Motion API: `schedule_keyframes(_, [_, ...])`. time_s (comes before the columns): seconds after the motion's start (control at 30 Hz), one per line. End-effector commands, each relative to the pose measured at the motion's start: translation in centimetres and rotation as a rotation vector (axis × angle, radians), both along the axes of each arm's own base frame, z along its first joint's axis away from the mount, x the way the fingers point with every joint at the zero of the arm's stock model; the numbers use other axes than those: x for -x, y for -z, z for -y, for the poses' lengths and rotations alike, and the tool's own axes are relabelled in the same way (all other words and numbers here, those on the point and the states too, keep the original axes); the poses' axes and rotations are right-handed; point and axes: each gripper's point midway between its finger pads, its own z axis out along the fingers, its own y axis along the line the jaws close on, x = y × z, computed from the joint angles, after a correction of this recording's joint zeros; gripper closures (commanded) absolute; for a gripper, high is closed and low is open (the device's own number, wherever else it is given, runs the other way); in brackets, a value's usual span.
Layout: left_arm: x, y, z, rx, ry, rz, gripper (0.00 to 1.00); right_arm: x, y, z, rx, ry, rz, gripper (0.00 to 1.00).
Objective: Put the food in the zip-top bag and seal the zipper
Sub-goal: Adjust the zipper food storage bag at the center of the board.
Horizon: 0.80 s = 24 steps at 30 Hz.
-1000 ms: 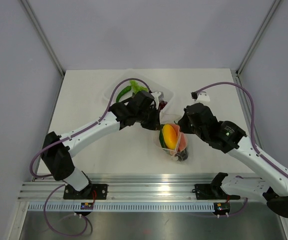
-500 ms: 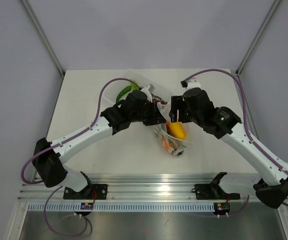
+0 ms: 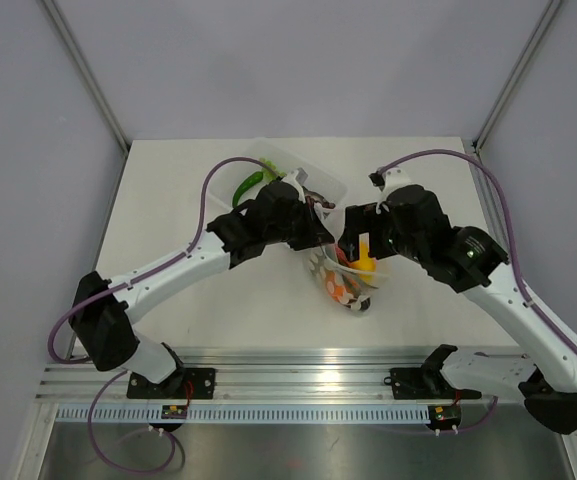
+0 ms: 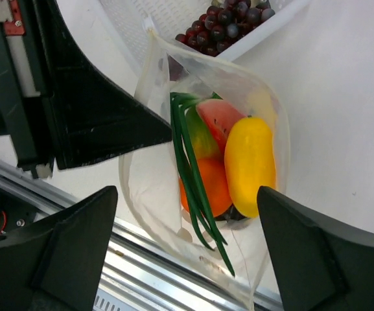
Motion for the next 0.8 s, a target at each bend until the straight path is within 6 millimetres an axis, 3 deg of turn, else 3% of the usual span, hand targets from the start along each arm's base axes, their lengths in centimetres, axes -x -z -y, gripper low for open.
schedule_keyframes(0.0, [-1.8, -1.7, 0.7, 0.051, -0.048, 0.052, 1.0, 1.3, -1.1, 2.6, 0.002, 0.057, 0.036, 0.01])
schedule_keyframes(0.17, [-2.6, -2.1, 1.1, 0.06, -0.046, 0.057, 1.0, 2.8, 1.4, 5.6, 0.052, 0.167, -0.023, 0.01])
schedule_keyframes(0.3, [-3.0, -2.0, 1.0, 0.052, -0.047, 0.062, 1.0, 3.9, 3.4, 6.4, 0.002, 0.232, -0.059, 0.01])
schedule_keyframes(0.53, [-3.4, -2.2, 0.9, 0.054, -0.046, 0.063, 1.0, 4.9, 5.5, 5.8, -0.114, 0.191, -0.02, 0.05])
schedule_keyframes(0.77, [-3.7, -2.4, 1.3, 0.057, -0.047, 0.062, 1.0, 3.7, 6.4, 4.9, -0.087, 0.174, -0.006, 0.17])
